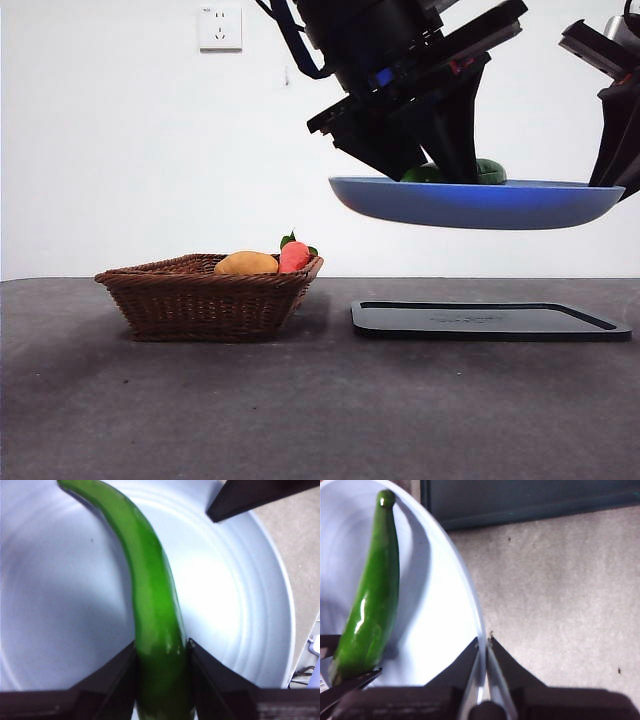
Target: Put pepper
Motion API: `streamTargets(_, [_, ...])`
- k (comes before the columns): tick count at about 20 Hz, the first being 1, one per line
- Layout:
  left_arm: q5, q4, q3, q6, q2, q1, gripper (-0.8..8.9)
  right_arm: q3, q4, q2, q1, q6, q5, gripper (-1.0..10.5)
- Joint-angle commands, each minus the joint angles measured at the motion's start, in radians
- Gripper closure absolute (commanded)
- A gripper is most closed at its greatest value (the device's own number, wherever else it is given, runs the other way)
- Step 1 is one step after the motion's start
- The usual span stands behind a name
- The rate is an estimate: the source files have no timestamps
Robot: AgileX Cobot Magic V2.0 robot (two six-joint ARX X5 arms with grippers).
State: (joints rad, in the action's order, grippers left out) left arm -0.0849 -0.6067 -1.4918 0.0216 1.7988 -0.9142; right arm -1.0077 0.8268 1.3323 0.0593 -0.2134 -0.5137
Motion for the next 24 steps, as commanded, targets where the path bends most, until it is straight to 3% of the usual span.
streamTargets(1, [0.006,-0.009,-0.014,-0.008,0.025,-0.010,6.58,-0.013,0.005,0.011,0.003,0.001,-0.012,9.4])
streamTargets(9, [0.005,-0.011,-0.015,-0.008,0.000,-0.010,5.50,-0.013,0.021,0.011,0.003,-0.008,-0.011,9.4])
streamTargets(17, [0.004,-0.016,-0.031,-0.008,-0.121,-0.006,5.51,-0.013,0.043,0.011,0.002,-0.046,-0.003,9.4])
streamTargets(24, [0.007,-0.023,-0.035,-0.009,-0.360,-0.006,5.51,-0.013,-0.033,0.104,-0.039,-0.096,0.026,9.4])
